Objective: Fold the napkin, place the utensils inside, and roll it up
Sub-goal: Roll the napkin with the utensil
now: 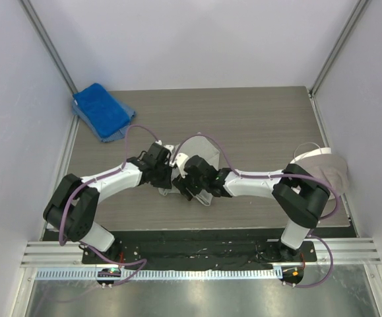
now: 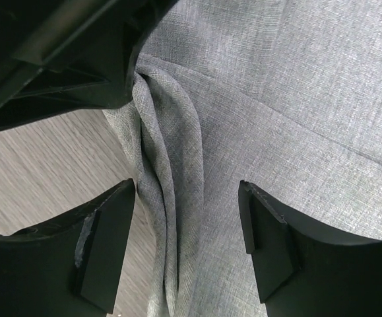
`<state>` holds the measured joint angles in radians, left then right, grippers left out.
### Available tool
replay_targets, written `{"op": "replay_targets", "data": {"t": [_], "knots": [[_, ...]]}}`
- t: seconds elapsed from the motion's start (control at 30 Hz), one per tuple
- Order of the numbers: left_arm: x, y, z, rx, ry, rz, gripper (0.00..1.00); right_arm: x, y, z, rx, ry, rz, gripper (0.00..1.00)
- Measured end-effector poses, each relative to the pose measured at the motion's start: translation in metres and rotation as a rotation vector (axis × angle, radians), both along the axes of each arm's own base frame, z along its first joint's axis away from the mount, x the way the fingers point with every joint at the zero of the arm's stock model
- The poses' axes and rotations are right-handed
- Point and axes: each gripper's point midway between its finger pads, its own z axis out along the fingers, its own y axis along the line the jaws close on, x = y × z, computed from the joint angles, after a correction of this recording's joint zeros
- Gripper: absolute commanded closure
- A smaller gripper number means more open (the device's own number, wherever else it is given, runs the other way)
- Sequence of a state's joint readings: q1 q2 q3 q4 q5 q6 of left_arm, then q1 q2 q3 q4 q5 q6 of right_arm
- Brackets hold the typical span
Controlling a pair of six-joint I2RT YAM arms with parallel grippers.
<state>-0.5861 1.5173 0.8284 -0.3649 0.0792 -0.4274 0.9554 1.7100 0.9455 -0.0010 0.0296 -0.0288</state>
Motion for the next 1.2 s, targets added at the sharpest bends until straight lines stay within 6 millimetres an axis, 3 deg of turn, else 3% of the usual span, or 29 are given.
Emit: {"op": "replay_targets", "data": {"t": [0.13,0.17,0.27,0.47,0.5,0.57,0.6,0.67,0.7,0.97,1.2], "knots": [[-0.001,-0.001,-0.001,-0.005,0.007,0.003,1.0,0.001,0.002,-0.005,-0.028,-0.011,0.024,0.38],[-0.001,-0.001,-0.001,-0.007,0.009,0.003,1.0,0.001,0.003,-0.004,-0.028,-0.013,0.031,0.49],[0.0,-0.001,-0.001,-0.012,0.013,0.006,1.0,0.001,0.009,-0.004,-0.024,-0.01,0.056,0.67],[0.001,0.0,-0.001,-0.026,0.024,0.014,1.0,-0.004,0.017,-0.012,-0.028,0.04,0.088,0.92],[0.001,0.0,-0.001,-0.027,0.025,0.015,0.92,-0.004,0.018,-0.012,-0.027,0.045,0.093,0.99],[0.002,0.001,0.0,-0.032,0.024,0.021,0.79,-0.005,0.019,-0.012,-0.025,0.055,0.098,0.99],[0.003,0.002,0.0,-0.032,0.024,0.023,0.6,-0.007,0.019,-0.012,-0.02,0.07,0.104,0.99],[0.006,0.004,0.001,-0.036,0.014,0.031,0.49,-0.009,0.019,-0.012,-0.007,0.107,0.113,0.99],[0.007,0.006,0.003,-0.044,0.005,0.045,0.37,-0.011,0.018,-0.013,-0.001,0.131,0.118,0.99],[0.0,0.02,0.024,-0.094,-0.102,0.081,0.14,-0.015,0.023,-0.005,0.106,0.341,0.146,0.99],[0.005,0.02,0.052,-0.177,-0.253,0.092,0.12,-0.026,0.017,-0.021,0.116,0.563,0.135,0.99]]}}
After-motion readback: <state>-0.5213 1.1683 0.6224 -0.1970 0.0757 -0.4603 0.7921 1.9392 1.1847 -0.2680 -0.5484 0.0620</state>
